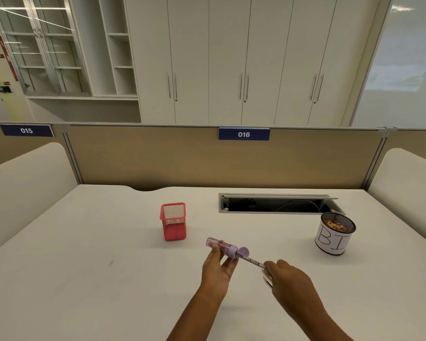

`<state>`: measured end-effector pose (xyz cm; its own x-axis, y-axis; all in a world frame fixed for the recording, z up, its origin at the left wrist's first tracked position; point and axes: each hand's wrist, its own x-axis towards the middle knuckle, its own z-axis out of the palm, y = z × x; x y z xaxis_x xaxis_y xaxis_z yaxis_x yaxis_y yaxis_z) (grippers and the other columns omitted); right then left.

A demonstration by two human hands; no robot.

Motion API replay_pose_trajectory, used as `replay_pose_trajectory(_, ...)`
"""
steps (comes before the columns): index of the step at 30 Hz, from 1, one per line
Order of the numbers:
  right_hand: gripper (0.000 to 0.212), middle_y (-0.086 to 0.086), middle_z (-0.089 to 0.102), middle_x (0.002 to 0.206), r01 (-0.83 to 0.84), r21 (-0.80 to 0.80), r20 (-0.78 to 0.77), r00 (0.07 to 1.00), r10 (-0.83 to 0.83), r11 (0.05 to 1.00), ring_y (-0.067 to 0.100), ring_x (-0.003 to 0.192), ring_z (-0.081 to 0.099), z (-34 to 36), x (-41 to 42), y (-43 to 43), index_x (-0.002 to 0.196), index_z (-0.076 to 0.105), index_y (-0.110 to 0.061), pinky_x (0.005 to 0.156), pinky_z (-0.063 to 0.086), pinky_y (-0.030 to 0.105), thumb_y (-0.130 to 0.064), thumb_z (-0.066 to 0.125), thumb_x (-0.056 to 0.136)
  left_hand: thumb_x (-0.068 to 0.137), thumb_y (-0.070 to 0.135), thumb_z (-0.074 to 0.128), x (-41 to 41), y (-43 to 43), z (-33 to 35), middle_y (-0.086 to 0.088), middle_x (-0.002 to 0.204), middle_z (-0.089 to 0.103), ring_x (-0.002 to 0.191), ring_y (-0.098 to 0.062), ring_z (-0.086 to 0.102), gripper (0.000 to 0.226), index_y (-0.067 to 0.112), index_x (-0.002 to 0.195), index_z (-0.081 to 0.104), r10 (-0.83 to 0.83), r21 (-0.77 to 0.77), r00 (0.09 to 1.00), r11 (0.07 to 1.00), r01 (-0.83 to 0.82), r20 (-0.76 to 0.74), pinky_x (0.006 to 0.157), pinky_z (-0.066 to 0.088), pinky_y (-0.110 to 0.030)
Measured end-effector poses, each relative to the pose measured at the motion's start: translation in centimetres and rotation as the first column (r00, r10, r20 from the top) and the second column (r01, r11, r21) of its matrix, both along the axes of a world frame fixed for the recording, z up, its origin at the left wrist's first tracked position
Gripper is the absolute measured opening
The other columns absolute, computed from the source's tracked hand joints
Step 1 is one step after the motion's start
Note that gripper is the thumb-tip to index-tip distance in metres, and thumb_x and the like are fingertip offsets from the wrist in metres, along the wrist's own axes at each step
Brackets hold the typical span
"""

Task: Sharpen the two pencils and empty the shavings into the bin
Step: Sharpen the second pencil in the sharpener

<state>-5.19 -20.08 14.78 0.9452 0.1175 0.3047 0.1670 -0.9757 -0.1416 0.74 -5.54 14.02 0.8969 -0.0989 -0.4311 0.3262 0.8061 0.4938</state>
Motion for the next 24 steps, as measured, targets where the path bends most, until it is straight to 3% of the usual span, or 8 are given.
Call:
replay_pose_trajectory(4, 0.036, -0.007, 0.037, 0.049, 0.159, 0.386, -0.241, 0.968, -0.067, 0.909, 0.009, 0.050, 0.037, -0.2, 0.2, 0.3, 0.057, 0.047, -0.021, 0.048, 0.025, 0.020, -0.023, 0.043, 0.093, 0.094, 0.017, 0.046, 0.4, 0.1, 0.8, -0.015, 0.089, 0.059, 0.080, -0.030, 0.059, 0.018, 0.003, 0.093, 0.057, -0.050, 0.097, 0.998, 0.994, 0.047, 0.023, 0.048, 0.056, -0.032)
replay_pose_trajectory(8, 0.037, -0.010, 0.033, 0.037, 0.373, 0.781, -0.484, 0.868, 0.108, 0.501, 0.006, 0.034, 0.024, 1.3, 0.2, 0.2, 0.055, 0.058, -0.014, 0.038, 0.019, 0.016, -0.011, 0.050, 0.091, 0.094, 0.018, 0.045, 0.7, 0.1, 1.2, -0.013, 0.087, 0.059, 0.079, -0.027, 0.058, 0.018, 0.004, 0.094, 0.057, -0.082, 0.158, 0.996, 0.985, 0.076, 0.030, 0.049, 0.056, -0.028)
replay_pose_trajectory(11, 0.032, -0.007, 0.027, 0.040, 0.628, 0.750, -0.661, 0.703, 0.262, 0.208, 0.004, 0.031, 0.016, 1.8, 0.1, 0.0, 0.065, 0.054, -0.009, 0.033, 0.011, 0.010, -0.017, 0.044, 0.094, 0.094, 0.017, 0.046, 0.7, 0.1, 1.1, -0.013, 0.091, 0.058, 0.079, -0.027, 0.057, 0.018, 0.006, 0.087, 0.057, -0.100, 0.188, 0.995, 0.978, 0.094, 0.021, 0.047, 0.055, -0.027)
replay_pose_trajectory(14, 0.031, -0.006, 0.027, 0.039, 0.740, 0.670, -0.707, 0.611, 0.356, 0.059, 0.002, 0.027, 0.017, 2.0, 0.1, 0.0, 0.067, 0.052, -0.009, 0.028, 0.012, 0.008, -0.018, 0.042, 0.096, 0.094, 0.017, 0.045, 0.5, 0.0, 0.6, -0.013, 0.092, 0.058, 0.078, -0.028, 0.058, 0.017, 0.004, 0.091, 0.057, -0.107, 0.182, 0.994, 0.978, 0.102, 0.022, 0.048, 0.056, -0.027)
replay_pose_trajectory(16, 0.031, -0.006, 0.031, 0.040, 0.706, 0.699, -0.700, 0.641, 0.314, 0.118, 0.003, 0.029, 0.020, 2.1, 0.0, 0.2, 0.069, 0.054, -0.008, 0.029, 0.014, 0.011, -0.019, 0.042, 0.096, 0.095, 0.017, 0.045, 0.5, -0.1, 0.4, -0.013, 0.090, 0.059, 0.079, -0.028, 0.058, 0.018, 0.004, 0.097, 0.056, -0.097, 0.169, 0.995, 0.981, 0.093, 0.020, 0.048, 0.056, -0.028)
replay_pose_trajectory(18, 0.025, -0.007, 0.038, 0.047, 0.546, 0.727, -0.636, 0.764, 0.109, 0.416, 0.004, 0.034, 0.028, 1.8, -0.2, 0.5, 0.075, 0.058, -0.012, 0.036, 0.020, 0.012, -0.023, 0.046, 0.094, 0.095, 0.017, 0.046, 0.6, -0.3, 0.2, -0.013, 0.089, 0.060, 0.081, -0.028, 0.059, 0.018, 0.003, 0.098, 0.056, -0.091, 0.176, 0.996, 0.981, 0.085, 0.023, 0.050, 0.056, -0.029)
replay_pose_trajectory(21, 0.006, -0.008, 0.046, 0.061, 0.178, 0.416, -0.191, 0.976, -0.105, 0.892, 0.006, 0.050, 0.042, 0.8, -0.3, 0.7, 0.088, 0.058, -0.020, 0.043, 0.024, 0.013, -0.023, 0.054, 0.090, 0.094, 0.016, 0.047, 0.8, -0.4, -0.2, -0.014, 0.091, 0.061, 0.087, -0.031, 0.059, 0.019, 0.001, 0.101, 0.056, -0.081, 0.190, 0.997, 0.979, 0.078, 0.009, 0.060, 0.056, -0.034)
replay_pose_trajectory(24, 0.001, 0.000, 0.049, 0.048, 0.061, 0.130, -0.008, 0.998, -0.060, 0.990, 0.016, 0.034, 0.046, -0.1, 0.0, 0.4, 0.066, 0.065, -0.019, 0.041, 0.004, 0.010, -0.018, 0.066, 0.065, 0.095, 0.017, 0.047, 0.7, -0.5, -0.4, -0.016, 0.092, 0.060, 0.079, -0.030, 0.060, 0.026, -0.002, 0.111, 0.052, -0.068, 0.137, 0.998, 0.988, 0.067, 0.001, 0.054, 0.057, -0.033)
